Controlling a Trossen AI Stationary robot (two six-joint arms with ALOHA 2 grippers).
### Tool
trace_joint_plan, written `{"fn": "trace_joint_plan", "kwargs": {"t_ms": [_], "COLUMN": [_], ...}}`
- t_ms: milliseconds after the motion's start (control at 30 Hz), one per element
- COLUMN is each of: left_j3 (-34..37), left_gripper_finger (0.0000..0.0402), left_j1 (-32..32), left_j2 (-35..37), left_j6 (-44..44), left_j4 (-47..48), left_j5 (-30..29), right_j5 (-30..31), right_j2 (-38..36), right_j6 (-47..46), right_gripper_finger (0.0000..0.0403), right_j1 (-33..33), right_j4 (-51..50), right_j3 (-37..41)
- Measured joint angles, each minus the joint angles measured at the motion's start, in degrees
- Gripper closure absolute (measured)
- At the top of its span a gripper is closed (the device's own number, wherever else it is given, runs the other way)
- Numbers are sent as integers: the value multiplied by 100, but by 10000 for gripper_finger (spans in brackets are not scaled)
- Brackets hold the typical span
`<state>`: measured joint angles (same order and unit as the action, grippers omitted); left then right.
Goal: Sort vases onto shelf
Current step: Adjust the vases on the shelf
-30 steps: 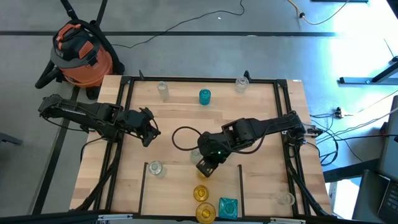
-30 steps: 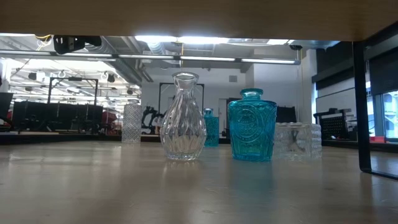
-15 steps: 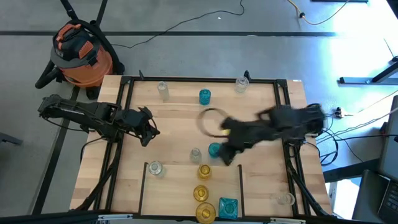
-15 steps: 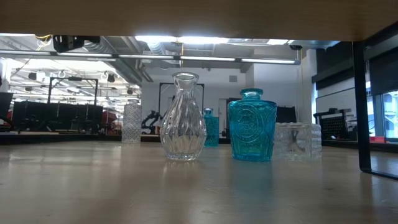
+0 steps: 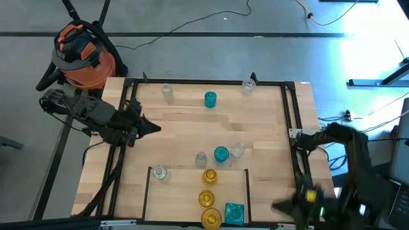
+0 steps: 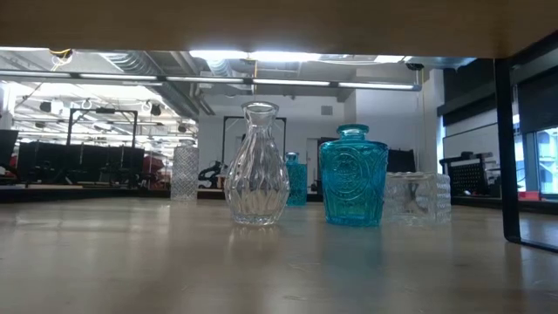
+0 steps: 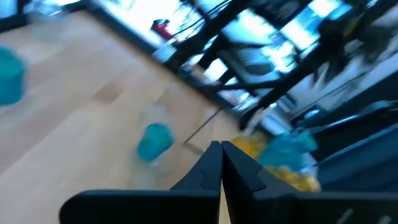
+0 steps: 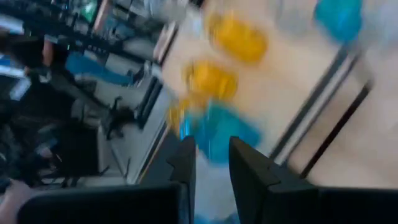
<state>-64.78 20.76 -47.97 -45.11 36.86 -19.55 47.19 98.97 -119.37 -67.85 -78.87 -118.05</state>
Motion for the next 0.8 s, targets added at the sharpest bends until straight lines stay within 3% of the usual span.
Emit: {"fn": "trace_joint_plan", "kwargs": {"t_ms": [200,333,567,800], "left_j3": [-476,-1210,-2386,-2737], "left_gripper_finger": [401,401,401,401], "left_j1": [845,1505,2239,2543], "left_j2": [-750,-1661,-2894,-3197], "left_j6": [199,425,584,657], "left_j4": [-2000,-2187,-2189,-2203], "left_j5": [202,166,-510,-870], "right_j5": [399,905,914,983], "right_j2": [292,531,1070,1669], "right_j6": [577,1288,1521,1764], "right_gripper_finger": [356,366,398,401], "right_j1": [-198,-187,-189,-14], "right_j4": [4245,6487,8424,9958], "right_j3": [1794,2614,2978,2888]}}
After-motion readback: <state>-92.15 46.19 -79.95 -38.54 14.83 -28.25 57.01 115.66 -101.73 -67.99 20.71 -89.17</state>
